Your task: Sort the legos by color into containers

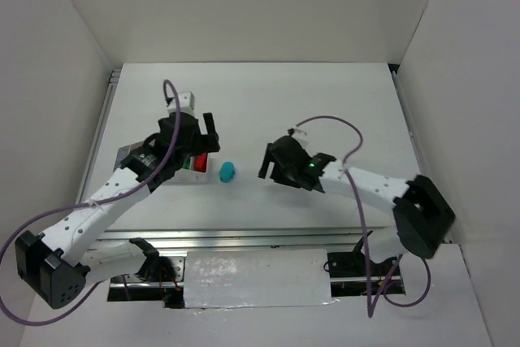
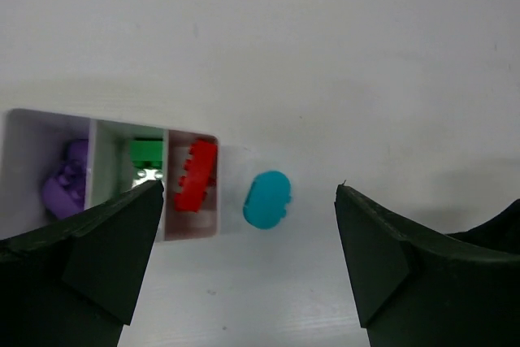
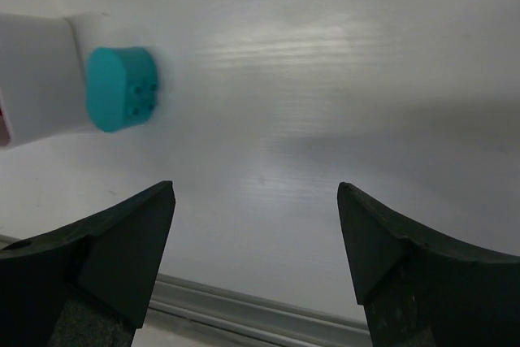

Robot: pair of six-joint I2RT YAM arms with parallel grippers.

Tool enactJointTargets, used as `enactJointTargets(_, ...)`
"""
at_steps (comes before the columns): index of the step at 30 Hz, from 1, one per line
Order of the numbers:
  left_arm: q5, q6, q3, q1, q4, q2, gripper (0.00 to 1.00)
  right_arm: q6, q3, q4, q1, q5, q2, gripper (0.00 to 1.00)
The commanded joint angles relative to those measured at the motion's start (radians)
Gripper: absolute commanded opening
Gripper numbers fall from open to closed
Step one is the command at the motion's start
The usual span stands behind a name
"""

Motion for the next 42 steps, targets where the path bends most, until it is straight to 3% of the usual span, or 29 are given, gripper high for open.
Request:
enactJointTargets(1, 0.015, 0.005, 0.05, 0.127, -0.052, -0.079, 1.0, 0.029, 0.267, -0.013, 0.088, 0.106, 0.178, 0.88)
enactJointTargets(6, 0.049, 0.063, 0.067, 0.198, -0.117, -0.2, 0.99, 0.047, 0.536, -0.163, 0.164, 0.209, 0.491, 0.88)
enactJointTargets(10, 0.046, 0.101, 0.065, 0.209, -0.177, -0.262, 1.0, 0.063, 0.711, -0.248, 0.188, 0.235, 0.637, 0.87)
enactJointTargets(20, 0.081, 0.144, 0.01, 0.215, -0.206, -0.363, 1.0, 0.06, 0.791, -0.24, 0.198, 0.22, 0.769, 0.85)
enactJointTargets(29, 0.106, 0.161, -0.073, 0.217, -0.189, -0.397, 1.0, 0.061, 0.739, -0.185, 0.198, 0.204, 0.751, 0.8)
enactJointTargets(31, 0.11, 0.16, -0.082, 0.217, -0.184, -0.394, 1.0, 0.064, 0.802, -0.222, 0.199, 0.194, 0.786, 0.72)
enactJointTargets(32, 0.115, 0.158, -0.093, 0.217, -0.183, -0.395, 1.0, 0.064, 0.813, -0.235, 0.199, 0.187, 0.814, 0.59)
enactJointTargets(34, 0.112, 0.151, -0.108, 0.217, -0.174, -0.403, 0.99, 0.064, 0.799, -0.222, 0.199, 0.158, 0.823, 0.5)
enactJointTargets(36, 0.098, 0.141, -0.131, 0.218, -0.171, -0.421, 1.0, 0.069, 0.75, -0.182, 0.196, 0.151, 0.805, 0.33)
enactJointTargets(37, 0.095, 0.137, -0.136, 0.218, -0.177, -0.429, 1.0, 0.07, 0.732, -0.167, 0.196, 0.152, 0.777, 0.2)
enactJointTargets(38, 0.092, 0.131, -0.14, 0.218, -0.18, -0.434, 0.99, 0.073, 0.688, -0.154, 0.196, 0.161, 0.757, 0.0)
enactJointTargets(42, 0.194, 0.117, -0.155, 0.218, -0.166, -0.47, 0.99, 0.055, 0.53, -0.049, 0.196, 0.157, 0.596, 0.0)
